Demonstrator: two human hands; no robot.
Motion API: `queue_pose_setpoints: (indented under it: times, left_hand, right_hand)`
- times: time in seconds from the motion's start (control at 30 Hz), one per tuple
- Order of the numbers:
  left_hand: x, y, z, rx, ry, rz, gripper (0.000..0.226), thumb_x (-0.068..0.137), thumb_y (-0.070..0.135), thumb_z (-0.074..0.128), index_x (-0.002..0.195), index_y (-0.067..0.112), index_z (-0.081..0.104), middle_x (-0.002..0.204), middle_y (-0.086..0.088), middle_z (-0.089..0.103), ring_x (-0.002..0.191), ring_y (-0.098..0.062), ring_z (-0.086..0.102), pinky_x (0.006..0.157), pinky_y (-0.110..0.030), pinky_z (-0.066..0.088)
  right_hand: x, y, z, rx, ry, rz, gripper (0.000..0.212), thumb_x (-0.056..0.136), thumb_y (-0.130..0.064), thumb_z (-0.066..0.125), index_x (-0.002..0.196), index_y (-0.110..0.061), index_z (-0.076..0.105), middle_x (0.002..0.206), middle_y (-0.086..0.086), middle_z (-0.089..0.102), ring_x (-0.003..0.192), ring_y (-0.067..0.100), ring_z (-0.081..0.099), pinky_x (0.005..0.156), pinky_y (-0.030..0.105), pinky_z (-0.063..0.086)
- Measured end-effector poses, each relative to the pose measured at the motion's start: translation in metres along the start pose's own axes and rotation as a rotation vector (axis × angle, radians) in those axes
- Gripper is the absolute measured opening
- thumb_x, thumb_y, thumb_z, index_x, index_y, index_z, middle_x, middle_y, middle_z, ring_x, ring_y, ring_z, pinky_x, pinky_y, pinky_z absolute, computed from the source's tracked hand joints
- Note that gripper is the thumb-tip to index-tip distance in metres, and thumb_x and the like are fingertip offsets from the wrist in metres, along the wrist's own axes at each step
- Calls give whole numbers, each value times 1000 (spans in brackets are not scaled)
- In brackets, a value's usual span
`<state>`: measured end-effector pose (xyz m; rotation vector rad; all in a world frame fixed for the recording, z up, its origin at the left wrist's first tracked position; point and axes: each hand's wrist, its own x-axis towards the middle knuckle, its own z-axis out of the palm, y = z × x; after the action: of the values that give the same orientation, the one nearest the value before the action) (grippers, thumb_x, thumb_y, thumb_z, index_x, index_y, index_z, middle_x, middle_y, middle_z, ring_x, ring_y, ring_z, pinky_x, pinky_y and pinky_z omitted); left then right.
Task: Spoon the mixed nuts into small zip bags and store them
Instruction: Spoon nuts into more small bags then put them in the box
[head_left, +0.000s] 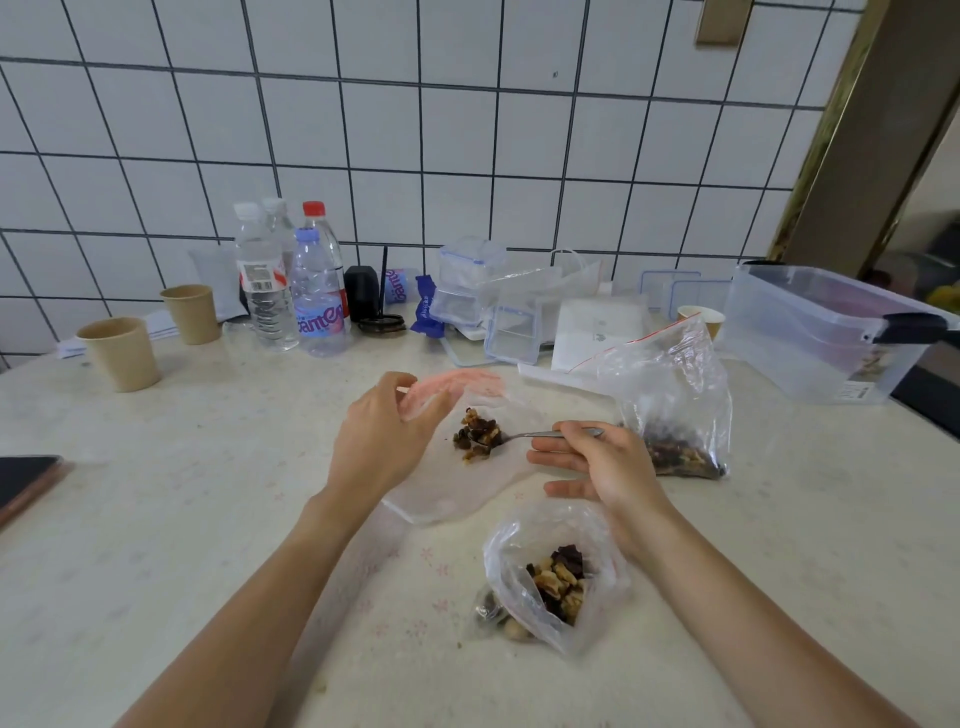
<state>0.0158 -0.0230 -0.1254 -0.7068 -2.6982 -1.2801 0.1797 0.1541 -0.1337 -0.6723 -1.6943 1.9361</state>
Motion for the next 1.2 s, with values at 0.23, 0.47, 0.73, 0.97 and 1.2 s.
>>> queue_pose_setpoints:
  times: [0.23, 0.47, 0.73, 0.97, 1.2]
  left_hand:
    - [-19, 18, -21, -44, 144, 224, 57, 92, 65, 60, 133, 26, 57, 133, 8, 60, 123, -14, 54, 103, -39, 48]
    - [-44, 40, -26, -121, 193, 436, 4, 97, 36, 66, 98, 32, 66, 93, 19, 67, 88, 2, 62, 71, -15, 47]
    - [-61, 52, -23, -179, -535, 326, 28, 95, 49, 64, 92, 22, 72, 81, 4, 72, 67, -11, 70, 54, -23, 55]
    - [-67, 48, -12, -167, -685, 345, 18, 87, 54, 74, 92, 37, 74, 93, 16, 70, 68, -18, 70, 53, -30, 58]
    - [-66, 44, 1, -200, -512, 280, 6, 89, 43, 76, 87, 38, 77, 88, 15, 72, 44, -17, 63, 42, -21, 49]
  right_hand:
    - [-26, -28, -19, 52, 3, -64, 18, 104, -15, 58, 110, 0, 66, 96, 16, 80, 91, 28, 79, 55, 32, 62]
    - [-54, -55, -27, 52, -39, -131, 20, 104, -17, 58, 111, 0, 67, 100, 17, 79, 95, 31, 78, 61, 35, 64]
    - [-102, -68, -66, -9, -43, -139, 25, 102, -18, 57, 111, 3, 67, 102, 23, 77, 98, 35, 77, 62, 36, 64]
    - [-130, -44, -85, -20, -25, -87, 24, 102, -15, 57, 110, 6, 65, 97, 25, 77, 96, 37, 77, 60, 36, 61]
    - [-129, -24, -78, -287, -44, -355, 14, 100, -27, 61, 101, -24, 74, 95, 6, 80, 96, 25, 78, 63, 35, 62]
